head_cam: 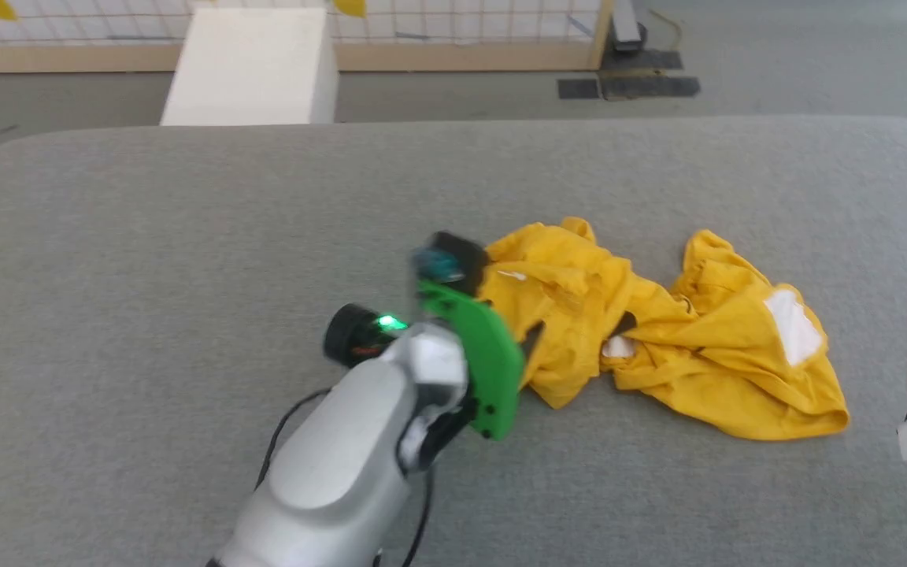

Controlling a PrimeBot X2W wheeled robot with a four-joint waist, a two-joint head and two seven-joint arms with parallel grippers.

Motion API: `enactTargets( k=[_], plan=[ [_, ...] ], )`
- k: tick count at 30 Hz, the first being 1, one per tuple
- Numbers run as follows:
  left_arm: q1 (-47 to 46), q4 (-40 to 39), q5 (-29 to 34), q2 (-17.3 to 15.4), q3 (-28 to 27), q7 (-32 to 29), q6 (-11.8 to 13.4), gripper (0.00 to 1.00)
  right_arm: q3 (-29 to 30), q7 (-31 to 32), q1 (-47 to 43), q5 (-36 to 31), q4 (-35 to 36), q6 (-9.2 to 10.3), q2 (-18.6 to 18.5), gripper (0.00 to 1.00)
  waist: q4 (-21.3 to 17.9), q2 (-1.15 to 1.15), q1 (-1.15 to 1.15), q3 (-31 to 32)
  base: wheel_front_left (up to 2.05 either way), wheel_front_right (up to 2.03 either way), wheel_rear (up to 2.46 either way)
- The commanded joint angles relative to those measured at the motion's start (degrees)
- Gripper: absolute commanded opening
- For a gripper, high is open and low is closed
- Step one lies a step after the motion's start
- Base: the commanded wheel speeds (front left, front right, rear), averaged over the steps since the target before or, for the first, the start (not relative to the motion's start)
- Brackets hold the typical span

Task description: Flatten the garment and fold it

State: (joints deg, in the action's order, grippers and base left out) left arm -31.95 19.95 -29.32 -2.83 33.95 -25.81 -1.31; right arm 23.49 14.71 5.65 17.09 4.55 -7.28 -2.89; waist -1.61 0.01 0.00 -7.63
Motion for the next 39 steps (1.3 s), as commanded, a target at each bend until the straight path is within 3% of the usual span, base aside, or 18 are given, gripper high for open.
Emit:
enactTargets(
  k=[1,5,11,12,13,18,22,26,31,35,39],
  plan=[
    [-2.2,0.6,0.2,-0.1,2.0,-3.4,0.7,1.00,0.3,-0.5,0.5,-0.4,-0.6,-0.21,0.0,1.00,-2.6,-0.01,0.00,-2.4,0.00,0.00,0.00],
    [-5.7,3.1,1.9,-0.1,6.5,-10.9,2.5,1.00,0.2,-1.1,0.9,0.1,-1.8,-0.21,0.0,1.00,-4.4,-0.01,0.00,-4.0,0.00,0.00,0.00],
    [-7.0,6.3,3.8,-0.7,7.9,-12.3,3.8,1.00,0.2,-2.4,1.2,0.8,-2.4,-0.21,0.0,1.00,-5.4,-0.01,0.00,-5.0,0.00,0.00,0.00],
    [-6.9,6.3,3.2,-0.6,7.6,-11.7,3.7,0.36,0.3,-2.5,1.2,0.8,-2.5,-0.21,0.0,1.00,-5.2,-0.01,0.00,-5.2,0.00,0.00,0.00],
    [-6.9,6.1,2.9,-0.6,7.5,-11.0,3.7,0.00,0.3,-2.6,1.3,0.6,-2.7,-0.21,0.0,1.00,-5.0,-0.01,0.00,-5.3,0.00,0.00,0.00],
    [-6.0,3.5,-2.8,-0.2,4.9,-7.7,2.7,0.00,0.1,-3.2,1.7,0.2,-3.8,-0.21,0.0,1.00,-2.7,-0.01,0.00,-4.5,0.00,0.00,0.00],
    [-4.3,-1.6,-9.8,-0.1,-0.6,-2.2,3.6,0.00,-0.2,-3.2,1.5,-0.5,-4.3,-0.21,0.0,1.00,0.3,-0.01,0.00,-2.3,0.00,0.00,0.00],
    [-1.0,-6.6,-13.1,-2.2,-9.0,3.6,8.0,0.00,-0.7,-2.6,0.7,-1.0,-4.3,-0.21,0.0,1.00,3.7,-0.01,0.00,0.3,0.00,0.00,0.00],
    [7.7,-9.9,-13.4,-9.6,-20.5,8.6,17.0,0.00,-1.9,-1.8,-0.2,-1.2,-4.0,-0.21,0.0,1.00,7.3,-0.01,0.00,2.9,0.00,0.00,0.00],
    [16.6,-10.4,-14.7,-12.8,-28.8,11.2,23.7,0.00,-3.3,-1.2,-0.4,-1.0,-3.7,-0.21,0.0,1.00,8.3,-0.01,0.00,3.4,0.00,0.00,0.00],
    [22.9,-10.1,-17.1,-12.1,-32.3,11.7,25.9,0.00,-3.7,-1.0,-0.6,-1.0,-3.9,-0.21,0.0,1.00,8.8,-0.01,0.00,3.4,0.00,0.00,0.00]
  ],
)
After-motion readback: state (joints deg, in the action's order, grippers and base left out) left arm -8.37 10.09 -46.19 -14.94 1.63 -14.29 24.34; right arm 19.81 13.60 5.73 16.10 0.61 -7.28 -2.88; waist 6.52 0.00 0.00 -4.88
